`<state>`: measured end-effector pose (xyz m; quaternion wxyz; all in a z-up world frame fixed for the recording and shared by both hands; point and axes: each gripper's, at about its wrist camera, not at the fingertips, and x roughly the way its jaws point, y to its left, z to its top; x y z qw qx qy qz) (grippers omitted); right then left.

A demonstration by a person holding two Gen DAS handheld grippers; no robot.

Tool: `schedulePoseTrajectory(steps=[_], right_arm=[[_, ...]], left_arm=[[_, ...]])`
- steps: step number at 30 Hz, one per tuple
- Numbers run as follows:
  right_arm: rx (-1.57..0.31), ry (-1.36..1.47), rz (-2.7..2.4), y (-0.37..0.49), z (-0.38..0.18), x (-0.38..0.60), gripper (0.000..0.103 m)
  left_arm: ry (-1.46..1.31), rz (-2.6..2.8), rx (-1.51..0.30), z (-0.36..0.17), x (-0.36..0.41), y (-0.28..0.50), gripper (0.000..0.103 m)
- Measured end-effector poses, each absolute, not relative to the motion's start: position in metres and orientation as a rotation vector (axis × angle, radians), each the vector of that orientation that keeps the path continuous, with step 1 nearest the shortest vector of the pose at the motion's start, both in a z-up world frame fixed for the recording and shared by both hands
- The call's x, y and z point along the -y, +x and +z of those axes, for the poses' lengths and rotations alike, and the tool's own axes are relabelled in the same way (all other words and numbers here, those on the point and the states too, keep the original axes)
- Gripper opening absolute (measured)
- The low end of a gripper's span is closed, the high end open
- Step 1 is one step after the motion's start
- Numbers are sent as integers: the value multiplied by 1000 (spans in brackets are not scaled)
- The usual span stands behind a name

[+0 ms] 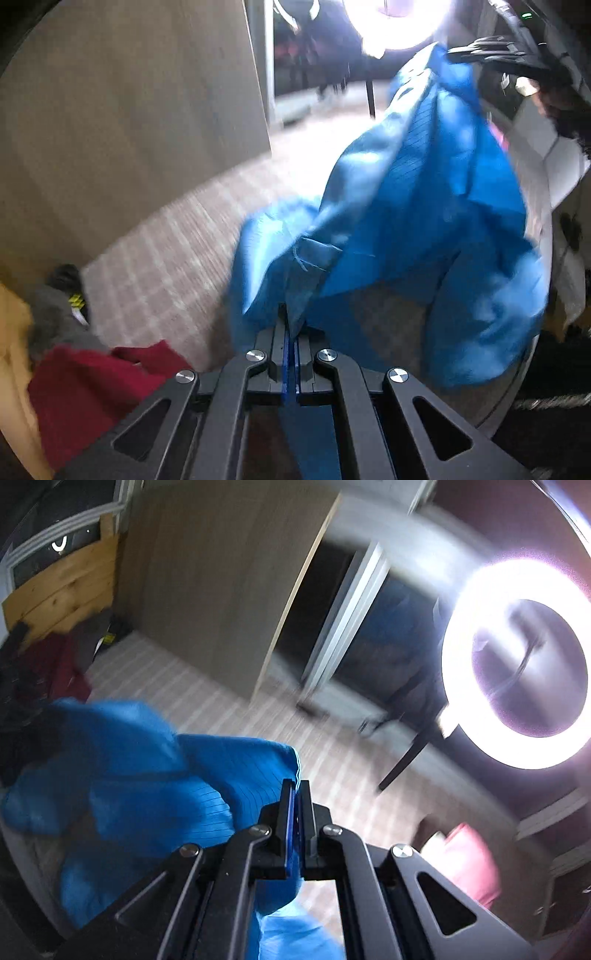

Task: Fold clothes

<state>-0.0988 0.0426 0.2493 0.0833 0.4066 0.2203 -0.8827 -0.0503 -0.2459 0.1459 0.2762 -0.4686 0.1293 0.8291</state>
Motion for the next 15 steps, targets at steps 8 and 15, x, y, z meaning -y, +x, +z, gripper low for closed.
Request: schedulePoseTrajectory(steps=[8,15], right_arm=[[-704,1035,-2711,-123,317,-67,1],[-738,936,-2648,-98,315,-110,1]], left_arm=[[-1014,2231,-342,205,140,38,1],[-1058,2124,-208,143,-7,62,1]])
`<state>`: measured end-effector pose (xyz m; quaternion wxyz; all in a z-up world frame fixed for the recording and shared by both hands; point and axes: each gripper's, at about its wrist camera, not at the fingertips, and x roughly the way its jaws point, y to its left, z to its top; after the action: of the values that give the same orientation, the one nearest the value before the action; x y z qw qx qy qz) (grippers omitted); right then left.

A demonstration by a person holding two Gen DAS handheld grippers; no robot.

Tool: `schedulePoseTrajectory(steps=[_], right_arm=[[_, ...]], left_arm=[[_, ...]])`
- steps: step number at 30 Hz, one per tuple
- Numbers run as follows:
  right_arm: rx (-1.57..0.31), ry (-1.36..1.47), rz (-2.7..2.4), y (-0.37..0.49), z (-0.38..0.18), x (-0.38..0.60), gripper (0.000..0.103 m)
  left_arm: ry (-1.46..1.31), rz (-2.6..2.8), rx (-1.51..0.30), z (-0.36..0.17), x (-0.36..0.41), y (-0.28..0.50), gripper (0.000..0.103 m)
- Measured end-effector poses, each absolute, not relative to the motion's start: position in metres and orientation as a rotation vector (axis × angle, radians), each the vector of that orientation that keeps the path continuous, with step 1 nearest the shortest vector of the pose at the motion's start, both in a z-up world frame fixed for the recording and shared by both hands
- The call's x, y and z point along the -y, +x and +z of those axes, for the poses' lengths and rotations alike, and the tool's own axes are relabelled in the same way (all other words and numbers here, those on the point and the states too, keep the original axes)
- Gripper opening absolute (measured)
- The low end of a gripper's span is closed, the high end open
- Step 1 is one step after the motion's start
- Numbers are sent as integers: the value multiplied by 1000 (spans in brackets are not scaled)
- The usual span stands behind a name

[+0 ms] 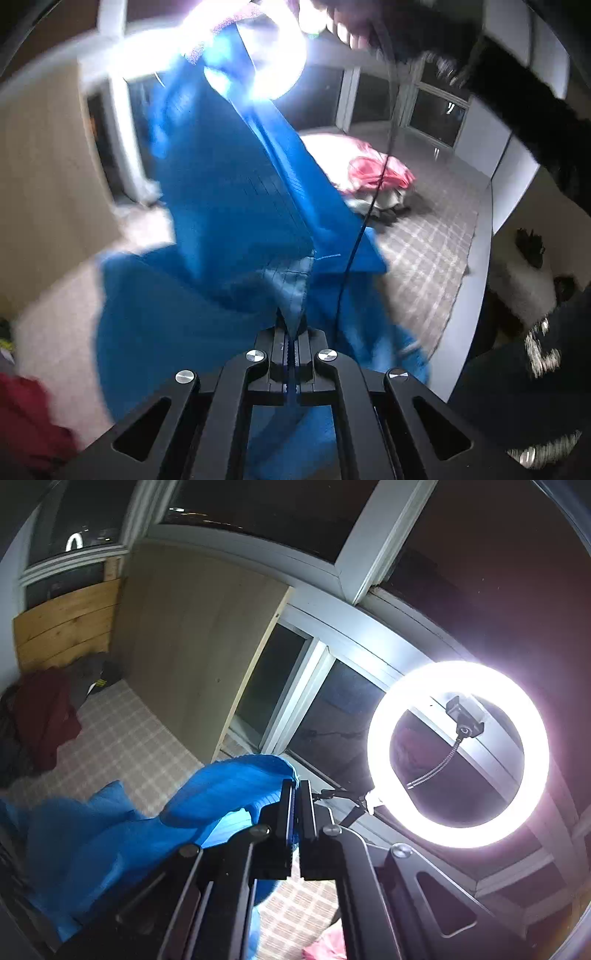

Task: Fold clothes

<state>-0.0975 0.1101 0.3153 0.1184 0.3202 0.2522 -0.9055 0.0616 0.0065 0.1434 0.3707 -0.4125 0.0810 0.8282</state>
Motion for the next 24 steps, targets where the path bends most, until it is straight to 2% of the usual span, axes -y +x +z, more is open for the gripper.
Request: schedulePoseTrajectory(steps=[4,10,13,14,17,19,20,22,23,24], right_arm=[[-756,886,-2605,-80,308,-134,1],[-735,868,-2567,-73,293,-162,1],[-749,878,-2553,-71,285,-172,1],[-751,879,-2547,-69,284,-175,1],[-690,878,-2523,-59,292,-187,1],[-565,921,-2486,-56,301,-201,1],[-499,953,-2459,-55,305,-207,1],[-481,989,-2425,-50,312,-214,1],[-500,994,-2417,-47,316,-215,1],[-507,1001,-2408,-45,319,-217,1]], left_arm=[[-1112,2105,-140,105,-68,60,1],[-1247,2176,-223,54,-114,61,2],[-1340,2200,-92,42,-116,50,4],[-1346,2200,-40,46,-112,50,5],[-1311,2199,98,74,-96,61,16],[-1268,2223,110,102,-82,76,23],[-1273,2223,106,116,-75,83,23],[-1269,2202,59,149,-63,103,26],[-1252,2192,34,165,-57,112,30],[-1229,2207,-2,180,-53,122,45]])
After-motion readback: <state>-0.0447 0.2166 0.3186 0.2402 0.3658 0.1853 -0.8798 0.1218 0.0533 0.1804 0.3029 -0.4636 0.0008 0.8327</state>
